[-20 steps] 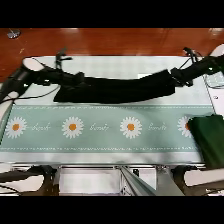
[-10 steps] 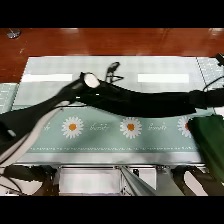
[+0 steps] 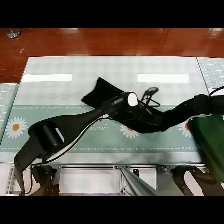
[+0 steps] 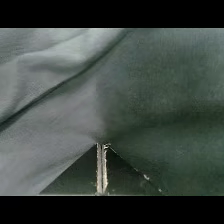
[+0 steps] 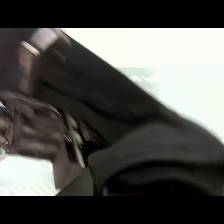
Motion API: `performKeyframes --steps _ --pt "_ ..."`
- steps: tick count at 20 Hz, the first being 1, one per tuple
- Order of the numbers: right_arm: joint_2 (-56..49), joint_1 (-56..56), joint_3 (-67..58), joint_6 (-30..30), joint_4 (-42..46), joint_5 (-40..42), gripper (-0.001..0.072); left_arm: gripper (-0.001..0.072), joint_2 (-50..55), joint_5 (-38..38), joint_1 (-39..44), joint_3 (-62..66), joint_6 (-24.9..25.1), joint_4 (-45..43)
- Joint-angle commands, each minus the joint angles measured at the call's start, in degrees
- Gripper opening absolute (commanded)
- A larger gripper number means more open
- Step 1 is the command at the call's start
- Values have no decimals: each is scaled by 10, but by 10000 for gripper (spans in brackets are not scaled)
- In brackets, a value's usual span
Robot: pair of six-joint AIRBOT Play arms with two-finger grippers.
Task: Fold the shirts.
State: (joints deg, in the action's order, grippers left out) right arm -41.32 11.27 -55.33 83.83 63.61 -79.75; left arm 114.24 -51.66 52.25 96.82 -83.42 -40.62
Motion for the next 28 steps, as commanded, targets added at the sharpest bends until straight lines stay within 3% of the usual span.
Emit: performKeyframes --steps 1,5,9,12,16,20,24,25,26,27,28 --pt "3 0 1 -3 -24 5 18 28 10 -56 -9 55 7 -2" --pt "-12 -26 0 -11 -71 19 18 28 -29 -174 -162 101 -7 -64" --pt "-96 -152 -37 12 -75 90 18 28 -139 -301 -345 90 -13 -179" --pt "-216 -239 -128 26 -76 130 18 28 -288 -268 -469 -18 5 -220" --pt "-408 -326 -294 33 -77 133 18 29 -571 -148 -591 -294 28 -208" --pt "-589 -382 -464 52 -78 133 18 30 -805 -102 -602 -541 28 -150" --pt "-719 -412 -584 72 -119 144 19 30 -921 -78 -601 -715 22 -69" --pt "-740 -415 -600 75 -135 151 118 30 -927 -64 -601 -742 21 -55" --pt "-755 -415 -611 75 -161 155 456 30 -924 -52 -601 -762 21 -46" --pt "-760 -409 -612 67 -188 153 628 30 -918 -42 -601 -774 21 -43" --pt "-757 -394 -612 65 -208 140 630 30 -910 -38 -601 -778 22 -43"
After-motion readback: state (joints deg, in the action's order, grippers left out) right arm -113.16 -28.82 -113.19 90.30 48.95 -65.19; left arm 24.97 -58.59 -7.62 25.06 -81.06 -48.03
